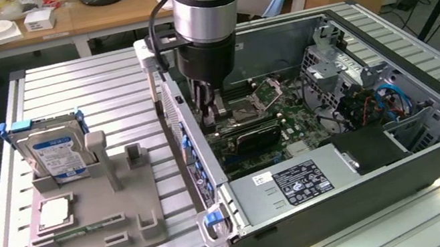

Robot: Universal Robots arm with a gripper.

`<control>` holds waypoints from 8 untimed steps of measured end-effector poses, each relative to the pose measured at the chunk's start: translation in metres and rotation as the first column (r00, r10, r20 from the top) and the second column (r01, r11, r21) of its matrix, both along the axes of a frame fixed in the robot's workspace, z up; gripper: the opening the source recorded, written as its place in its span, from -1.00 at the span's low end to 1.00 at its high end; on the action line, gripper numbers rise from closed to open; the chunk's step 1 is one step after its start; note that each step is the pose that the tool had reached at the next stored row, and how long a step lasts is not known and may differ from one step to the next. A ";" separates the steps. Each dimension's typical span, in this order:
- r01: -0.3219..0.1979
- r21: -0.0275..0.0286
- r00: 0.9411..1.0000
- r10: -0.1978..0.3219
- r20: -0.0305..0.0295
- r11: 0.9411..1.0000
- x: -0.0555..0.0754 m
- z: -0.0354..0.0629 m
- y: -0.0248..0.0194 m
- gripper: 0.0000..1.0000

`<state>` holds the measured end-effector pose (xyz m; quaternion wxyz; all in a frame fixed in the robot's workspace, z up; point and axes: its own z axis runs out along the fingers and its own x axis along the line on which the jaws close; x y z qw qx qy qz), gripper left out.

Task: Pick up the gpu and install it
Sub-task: 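Press down on the gpu until it lock into place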

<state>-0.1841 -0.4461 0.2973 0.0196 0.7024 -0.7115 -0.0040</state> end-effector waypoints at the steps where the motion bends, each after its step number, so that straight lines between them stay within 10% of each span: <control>1: 0.000 0.000 1.000 0.000 0.000 1.000 0.000 0.0000 0.0000 -0.79; 8: 0.000 0.001 1.000 0.000 -0.007 1.000 0.000 -0.0002 -0.0002 -0.79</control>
